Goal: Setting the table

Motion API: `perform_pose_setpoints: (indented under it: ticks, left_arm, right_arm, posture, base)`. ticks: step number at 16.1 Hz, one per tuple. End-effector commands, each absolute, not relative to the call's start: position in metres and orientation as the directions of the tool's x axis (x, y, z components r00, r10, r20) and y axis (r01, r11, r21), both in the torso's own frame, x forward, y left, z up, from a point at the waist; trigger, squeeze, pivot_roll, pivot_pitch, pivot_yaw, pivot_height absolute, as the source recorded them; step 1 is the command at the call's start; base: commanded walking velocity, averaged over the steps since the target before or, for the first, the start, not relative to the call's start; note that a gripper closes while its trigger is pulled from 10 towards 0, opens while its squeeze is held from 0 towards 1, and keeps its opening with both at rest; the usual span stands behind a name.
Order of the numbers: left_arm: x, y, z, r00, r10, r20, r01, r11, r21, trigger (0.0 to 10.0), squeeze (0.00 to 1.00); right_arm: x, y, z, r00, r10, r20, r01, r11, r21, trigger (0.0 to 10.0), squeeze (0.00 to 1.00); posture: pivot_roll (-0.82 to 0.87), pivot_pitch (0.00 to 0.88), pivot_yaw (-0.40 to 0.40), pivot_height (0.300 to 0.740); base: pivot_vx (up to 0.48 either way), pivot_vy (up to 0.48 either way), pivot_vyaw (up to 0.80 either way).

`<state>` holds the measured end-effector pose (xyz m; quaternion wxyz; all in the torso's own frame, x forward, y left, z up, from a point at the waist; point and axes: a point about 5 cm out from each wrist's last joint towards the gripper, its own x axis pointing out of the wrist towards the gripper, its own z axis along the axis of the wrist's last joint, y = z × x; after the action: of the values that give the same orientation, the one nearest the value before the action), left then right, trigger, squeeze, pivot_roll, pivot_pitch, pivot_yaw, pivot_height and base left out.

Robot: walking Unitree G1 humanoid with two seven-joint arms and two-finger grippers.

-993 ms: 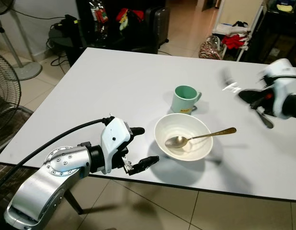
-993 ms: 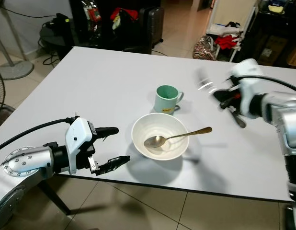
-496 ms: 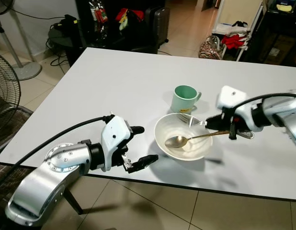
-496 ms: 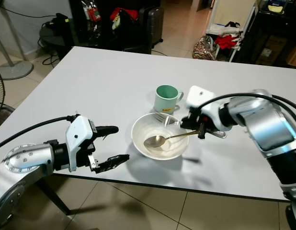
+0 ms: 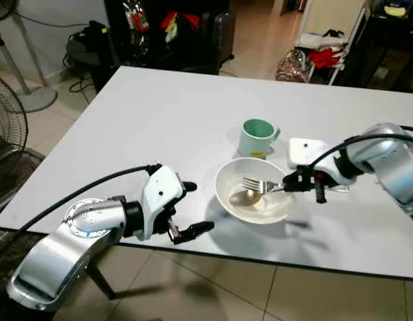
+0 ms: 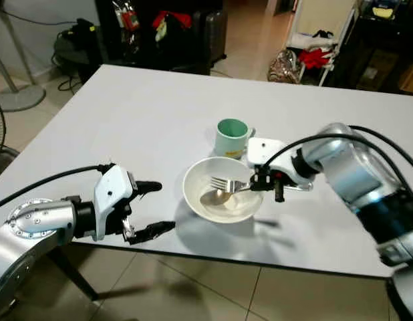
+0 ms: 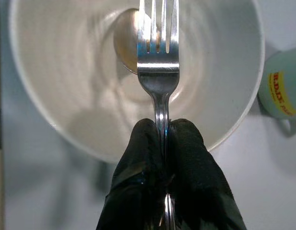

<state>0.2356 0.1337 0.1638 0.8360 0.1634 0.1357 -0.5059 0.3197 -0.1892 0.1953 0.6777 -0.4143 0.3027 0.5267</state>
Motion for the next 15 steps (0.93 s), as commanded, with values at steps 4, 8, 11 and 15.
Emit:
perform_pose_setpoints:
  ticks: [4,8,11,15]
  left_arm:
    - [0.235,0.132,0.162,0.430,-0.796,-0.425,0.900,0.417,0.127,10.0,0.35]
    - [0.235,0.131,0.163,0.424,-0.799,-0.427,0.903,0.412,0.126,10.0,0.35]
    - [0.234,0.130,0.164,0.425,-0.801,-0.421,0.902,0.414,0.123,10.0,0.35]
    - [0.233,0.129,0.164,0.424,-0.803,-0.419,0.902,0.414,0.120,10.0,0.35]
  right_arm:
    - [0.335,-0.175,0.194,0.250,0.461,-0.852,-0.967,0.072,-0.244,10.0,0.00]
    - [0.351,-0.165,0.189,0.282,0.438,-0.853,-0.959,0.098,-0.267,10.0,0.00]
    - [0.355,-0.158,0.186,0.277,0.439,-0.855,-0.960,0.091,-0.264,10.0,0.00]
    - [0.362,-0.152,0.183,0.290,0.451,-0.844,-0.957,0.117,-0.266,10.0,0.24]
  posture:
    - [-0.09,0.000,-0.002,0.740]
    - [-0.08,0.000,-0.001,0.740]
    - [-0.08,0.000,-0.006,0.740]
    - [-0.07,0.000,-0.015,0.740]
  base:
    - [0.000,0.000,0.00]
    - [0.000,0.000,0.00]
    - [0.000,0.000,0.00]
    - [0.000,0.000,0.00]
